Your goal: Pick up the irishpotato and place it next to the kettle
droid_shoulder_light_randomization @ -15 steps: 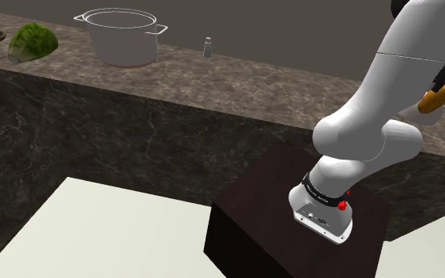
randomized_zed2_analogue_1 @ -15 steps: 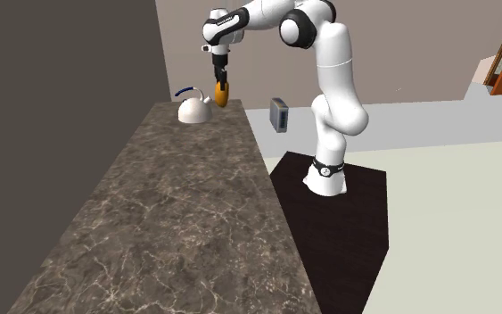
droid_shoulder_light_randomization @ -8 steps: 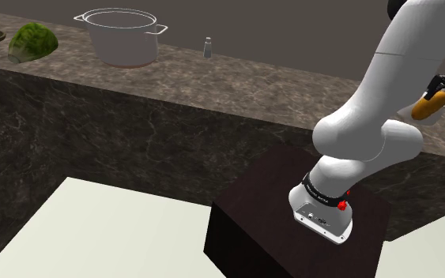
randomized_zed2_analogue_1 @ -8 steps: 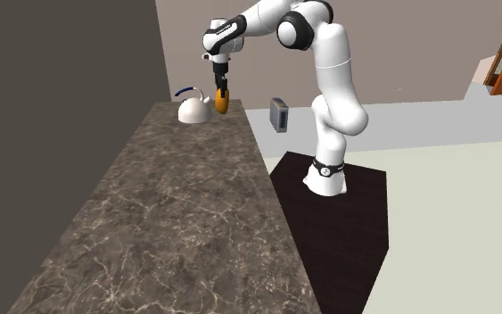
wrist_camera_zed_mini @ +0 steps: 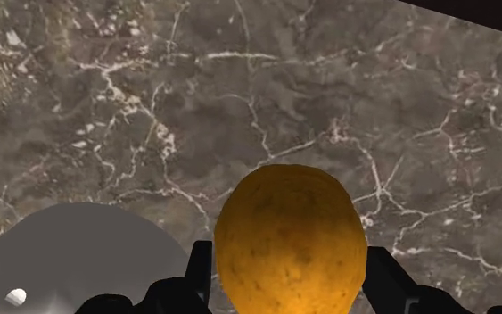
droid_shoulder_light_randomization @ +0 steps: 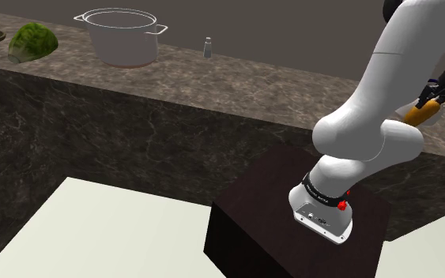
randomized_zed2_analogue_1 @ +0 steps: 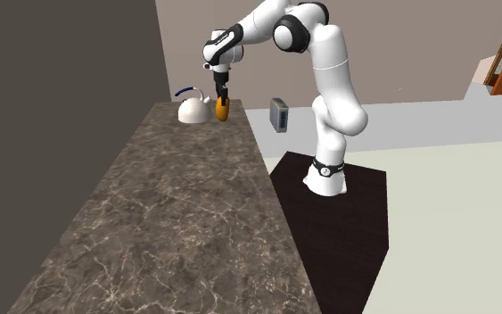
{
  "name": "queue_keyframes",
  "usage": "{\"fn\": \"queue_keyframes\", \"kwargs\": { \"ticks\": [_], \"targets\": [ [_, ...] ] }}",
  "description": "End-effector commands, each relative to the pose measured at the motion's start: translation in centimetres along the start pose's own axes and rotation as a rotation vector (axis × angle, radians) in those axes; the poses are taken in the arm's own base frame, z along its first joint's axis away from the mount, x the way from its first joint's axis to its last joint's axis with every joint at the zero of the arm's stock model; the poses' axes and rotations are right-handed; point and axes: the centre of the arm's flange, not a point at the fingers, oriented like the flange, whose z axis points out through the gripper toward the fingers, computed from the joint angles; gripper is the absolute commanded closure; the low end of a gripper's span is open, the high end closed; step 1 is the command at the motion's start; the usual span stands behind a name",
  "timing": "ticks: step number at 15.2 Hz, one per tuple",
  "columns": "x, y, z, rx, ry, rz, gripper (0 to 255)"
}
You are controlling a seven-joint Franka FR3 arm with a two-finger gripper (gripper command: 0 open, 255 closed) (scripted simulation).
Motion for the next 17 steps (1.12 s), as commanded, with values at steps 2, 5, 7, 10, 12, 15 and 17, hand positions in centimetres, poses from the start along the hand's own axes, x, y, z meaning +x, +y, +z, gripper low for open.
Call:
{"fn": "queue_keyframes", "kwargs": {
  "ticks": [2,5,7,10,12,15,17],
  "targets": [
    [0.0,-0.2,1.6,0.0,0.0,0.0,255],
    [0.0,-0.3,3.2,0.0,0.0,0.0,255],
    [0.0,-0.4,4.3,0.0,0.0,0.0,255],
    [0.0,-0.5,5.8,0.0,0.0,0.0,255],
    [-0.1,-0.7,7.1,0.0,0.0,0.0,255],
    [-0.1,-0.7,7.1,0.0,0.0,0.0,255],
    [-0.1,-0.7,7.1,0.0,0.0,0.0,255]
  ]
}}
